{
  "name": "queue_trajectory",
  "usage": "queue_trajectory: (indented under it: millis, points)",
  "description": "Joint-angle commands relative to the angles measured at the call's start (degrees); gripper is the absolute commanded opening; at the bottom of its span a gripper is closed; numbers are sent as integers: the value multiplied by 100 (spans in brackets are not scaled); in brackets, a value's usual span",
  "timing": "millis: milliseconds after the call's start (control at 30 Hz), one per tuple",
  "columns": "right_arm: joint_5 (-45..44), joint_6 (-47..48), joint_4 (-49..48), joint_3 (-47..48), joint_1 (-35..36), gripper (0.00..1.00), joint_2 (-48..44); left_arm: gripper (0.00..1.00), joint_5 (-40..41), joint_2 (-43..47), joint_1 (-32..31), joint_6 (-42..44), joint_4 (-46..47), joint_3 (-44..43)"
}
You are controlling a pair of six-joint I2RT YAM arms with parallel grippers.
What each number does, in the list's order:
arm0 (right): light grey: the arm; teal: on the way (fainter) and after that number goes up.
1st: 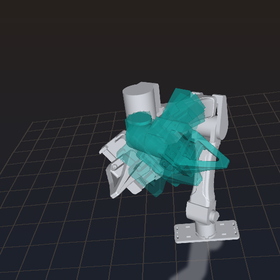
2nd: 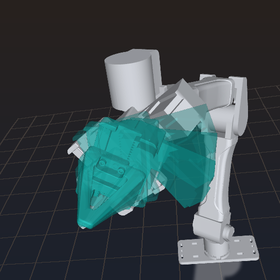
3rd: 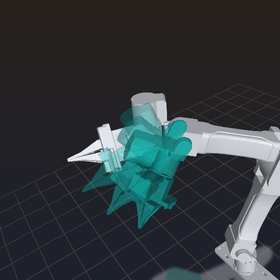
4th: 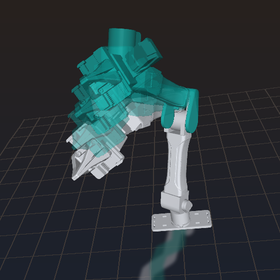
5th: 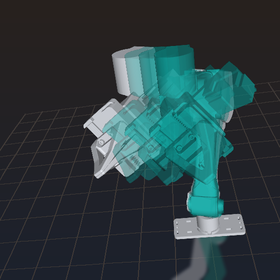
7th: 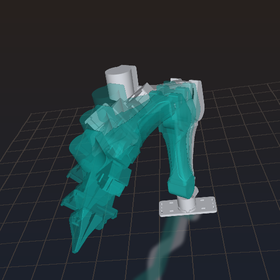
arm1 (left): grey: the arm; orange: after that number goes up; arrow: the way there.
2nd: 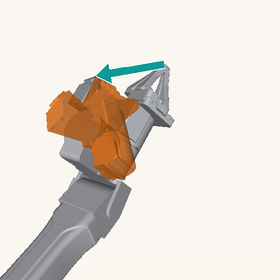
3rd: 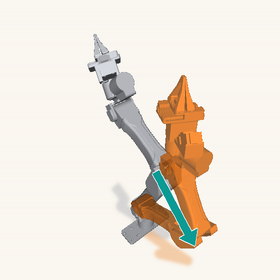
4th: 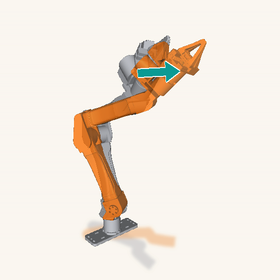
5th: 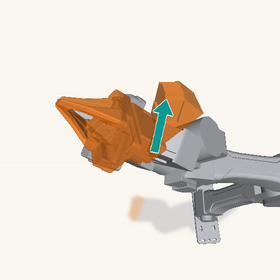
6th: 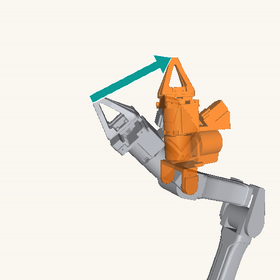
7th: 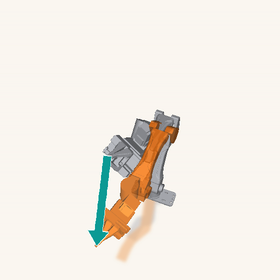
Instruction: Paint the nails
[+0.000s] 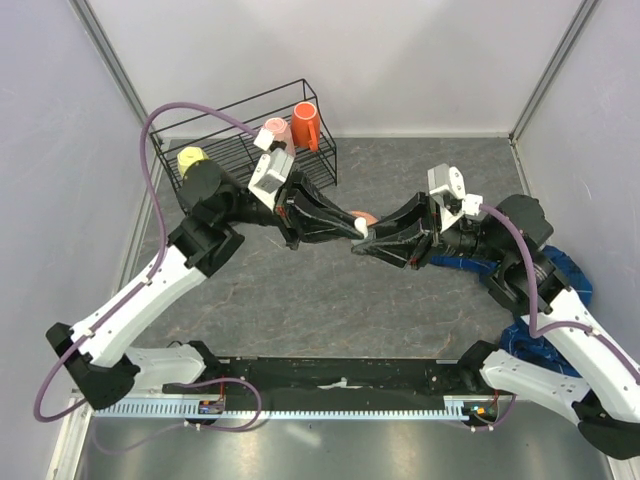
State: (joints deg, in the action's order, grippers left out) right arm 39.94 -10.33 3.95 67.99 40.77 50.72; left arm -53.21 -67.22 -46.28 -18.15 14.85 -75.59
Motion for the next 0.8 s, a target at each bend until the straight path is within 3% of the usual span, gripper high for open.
queue_trajectory:
  millis: [0, 200, 333, 400, 433, 533, 567, 633, 667, 767]
  points:
    - [1392, -794, -1281, -39, 1, 0, 140, 2, -3018, -563, 444, -538, -17, -429]
    - [1806, -1086, -1678, -49, -8, 0, 263, 2, -3302, -1109, 822, -1858, 1598, -518]
    - [1508, -753, -1231, 13, -17, 0, 272, 4, -2933, -1118, 1173, -1955, 1609, -544]
    - [1080, -359, -724, 109, -26, 0, 272, 14, -2590, -1039, 1323, -1886, 1285, -527]
    - [886, -225, -546, 144, -26, 0, 263, 32, -2441, -978, 1480, -1815, 1083, -483]
    - [94, 276, 149, 259, -34, 0, 254, 57, -1467, -522, 1622, -879, -137, -439]
    - [-81, 399, 298, 311, -34, 0, 254, 65, -716, -268, 1622, -648, -480, -439]
    - [-642, 653, 676, 382, -34, 0, 263, 70, 17, -11, 1622, -453, -1185, -387]
    - [-837, 707, 782, 443, -34, 0, 289, 71, 770, 85, 1622, -444, -1352, -360]
    - [-1427, 804, 976, 487, -34, 0, 316, 68, 1802, 385, 1605, -969, -1450, -193]
